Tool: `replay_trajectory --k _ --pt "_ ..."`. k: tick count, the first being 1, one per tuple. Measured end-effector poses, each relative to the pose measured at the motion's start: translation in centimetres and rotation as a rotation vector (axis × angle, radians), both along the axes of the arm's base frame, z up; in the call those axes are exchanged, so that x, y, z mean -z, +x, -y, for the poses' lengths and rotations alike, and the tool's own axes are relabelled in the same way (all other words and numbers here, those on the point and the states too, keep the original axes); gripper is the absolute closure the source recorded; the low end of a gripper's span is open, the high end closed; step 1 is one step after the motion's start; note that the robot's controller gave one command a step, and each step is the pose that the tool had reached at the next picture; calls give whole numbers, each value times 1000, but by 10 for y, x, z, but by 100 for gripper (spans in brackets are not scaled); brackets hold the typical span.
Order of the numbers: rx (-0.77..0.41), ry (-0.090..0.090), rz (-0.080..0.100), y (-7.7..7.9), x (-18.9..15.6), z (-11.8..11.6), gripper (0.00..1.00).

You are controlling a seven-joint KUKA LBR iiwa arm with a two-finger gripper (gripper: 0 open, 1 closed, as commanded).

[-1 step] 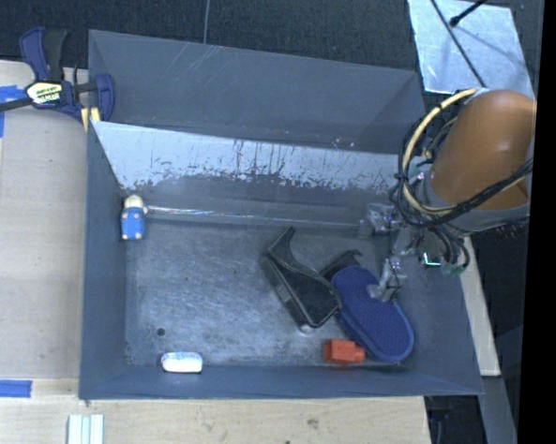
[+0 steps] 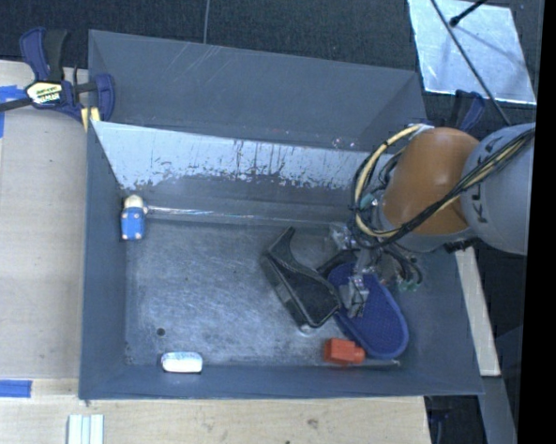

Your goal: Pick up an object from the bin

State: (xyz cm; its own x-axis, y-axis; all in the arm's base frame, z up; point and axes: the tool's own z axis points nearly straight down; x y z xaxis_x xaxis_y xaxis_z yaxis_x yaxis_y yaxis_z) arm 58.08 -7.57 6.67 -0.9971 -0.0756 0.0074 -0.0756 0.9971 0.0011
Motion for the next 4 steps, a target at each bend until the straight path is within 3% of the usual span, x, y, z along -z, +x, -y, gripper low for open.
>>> replay_trajectory --k 1,2,3,4 --pt "-2 -2 20 5 -7 0 100" --pt "-3 -1 17 4 -6 0 0" --pt "-4 -1 12 3 -5 -1 100" --pt "-5 -1 12 3 -4 -1 0"
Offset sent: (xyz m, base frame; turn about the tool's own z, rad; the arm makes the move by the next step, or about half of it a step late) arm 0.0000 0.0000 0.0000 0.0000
